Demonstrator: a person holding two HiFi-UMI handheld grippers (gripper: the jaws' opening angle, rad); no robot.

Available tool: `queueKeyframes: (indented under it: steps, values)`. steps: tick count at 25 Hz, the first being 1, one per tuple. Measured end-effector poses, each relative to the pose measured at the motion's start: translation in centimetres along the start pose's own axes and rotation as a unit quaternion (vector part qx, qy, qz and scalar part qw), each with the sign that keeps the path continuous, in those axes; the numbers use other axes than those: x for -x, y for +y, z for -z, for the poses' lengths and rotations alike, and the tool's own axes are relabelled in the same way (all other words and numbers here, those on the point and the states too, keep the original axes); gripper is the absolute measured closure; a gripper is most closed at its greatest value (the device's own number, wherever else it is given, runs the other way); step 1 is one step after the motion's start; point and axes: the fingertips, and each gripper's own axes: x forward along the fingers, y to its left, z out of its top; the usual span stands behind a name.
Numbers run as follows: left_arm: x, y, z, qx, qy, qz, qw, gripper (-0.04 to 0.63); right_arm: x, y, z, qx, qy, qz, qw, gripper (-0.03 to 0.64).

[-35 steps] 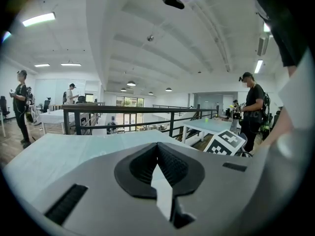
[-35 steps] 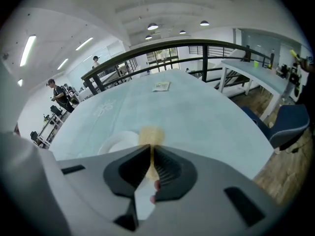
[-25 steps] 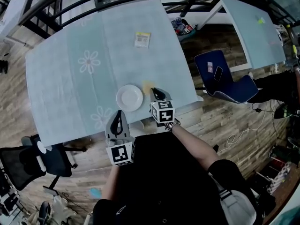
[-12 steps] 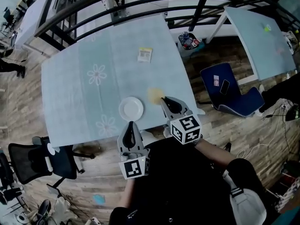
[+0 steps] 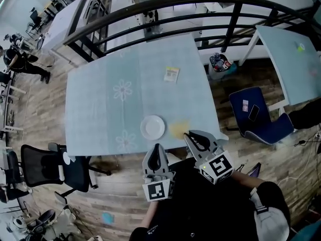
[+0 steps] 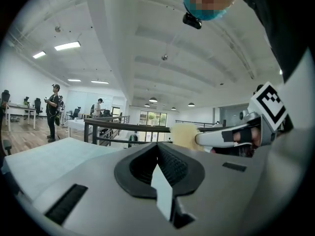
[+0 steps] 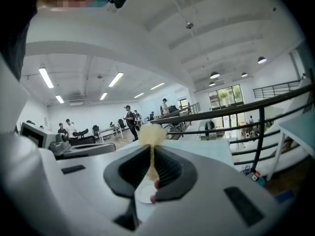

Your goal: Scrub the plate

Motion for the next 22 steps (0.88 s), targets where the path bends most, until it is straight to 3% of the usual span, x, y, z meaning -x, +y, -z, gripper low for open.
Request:
queueKeyframes:
  steps: [3, 7, 13, 22]
  values:
    - [-0.7, -1.4, 1.0, -0.007, 0.006, 0.018, 0.9998, 0.583, -1.1, 0.1, 1.6, -0.022, 0.032, -0.021, 0.999, 0.588]
    - [-1.1, -3.1, 1.4, -0.019, 0.012, 0.042, 0.9989, 0.583, -0.9, -0.9, 1.6, -0.053, 0.025, -0.022, 0.998, 0.588]
    - [-1.9, -2.5, 1.7, 0.013, -0.009, 0.029, 0.9995, 0.583, -0.1, -2.3, 1.0, -0.043, -0.001, -0.011, 0.999, 0.589]
    - [-2.4, -3.3, 2.1, 0.003, 0.004, 0.025, 0.9997, 0.583, 0.1, -2.7, 0.6, -0.023, -0.009, -0.021, 0.999, 0.589]
